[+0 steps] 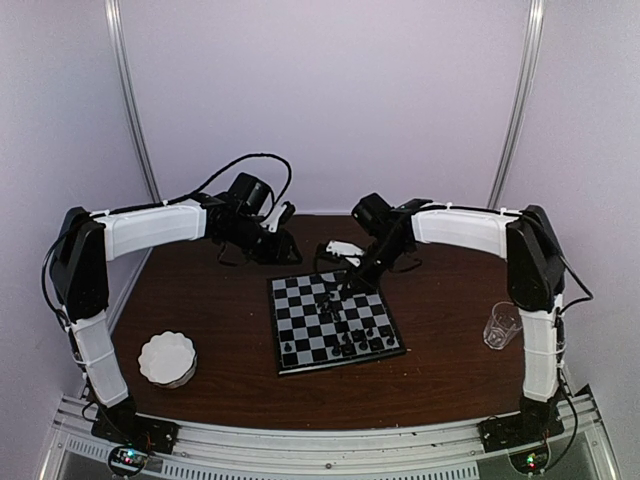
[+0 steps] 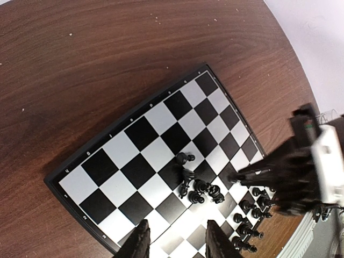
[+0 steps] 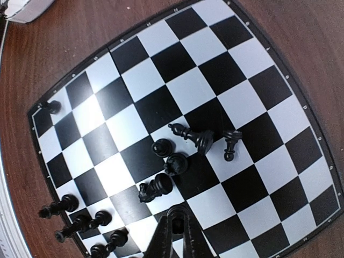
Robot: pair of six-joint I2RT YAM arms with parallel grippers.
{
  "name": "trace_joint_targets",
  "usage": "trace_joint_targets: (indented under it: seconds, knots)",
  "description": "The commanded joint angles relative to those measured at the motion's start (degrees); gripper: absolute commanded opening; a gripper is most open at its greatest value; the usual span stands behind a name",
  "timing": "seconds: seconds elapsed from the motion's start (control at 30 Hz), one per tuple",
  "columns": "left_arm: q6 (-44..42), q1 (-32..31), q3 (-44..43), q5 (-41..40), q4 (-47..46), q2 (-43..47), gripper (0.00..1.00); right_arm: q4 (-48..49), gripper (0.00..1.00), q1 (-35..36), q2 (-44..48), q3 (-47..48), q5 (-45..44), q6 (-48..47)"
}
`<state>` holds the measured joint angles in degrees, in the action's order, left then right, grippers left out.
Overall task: Set up the chess pieces on the board
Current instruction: Pick up the pawn from the chessboard, then place the pawn at e7.
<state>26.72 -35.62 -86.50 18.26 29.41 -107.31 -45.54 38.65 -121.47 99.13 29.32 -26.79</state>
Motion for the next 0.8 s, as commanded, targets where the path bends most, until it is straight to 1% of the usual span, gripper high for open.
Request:
trace_joint_targets:
  seconds: [0.0,0.2,0.47,0.77]
  knots:
    - [0.1,0.3,-0.3,0.6,-2.0,0.6,0.36,3.2,0.05,0.6,6.4,-4.0,1.7,-0.7]
    - [0.3,0.3,-0.4,0.9,-1.9,0.7,0.36,4.9,0.05,3.5,8.5,-9.0,4.5,-2.0]
    - [0.4,0.3,-0.3,0.8,-2.1,1.4,0.36,5.5,0.05,9.7,7.5,-10.8,2.7,-4.5]
    - [0.4,0.3,-0.2,0.8,-2.2,1.4,0.36,5.4,0.05,10.7,5.5,-10.9,-0.2,-5.0]
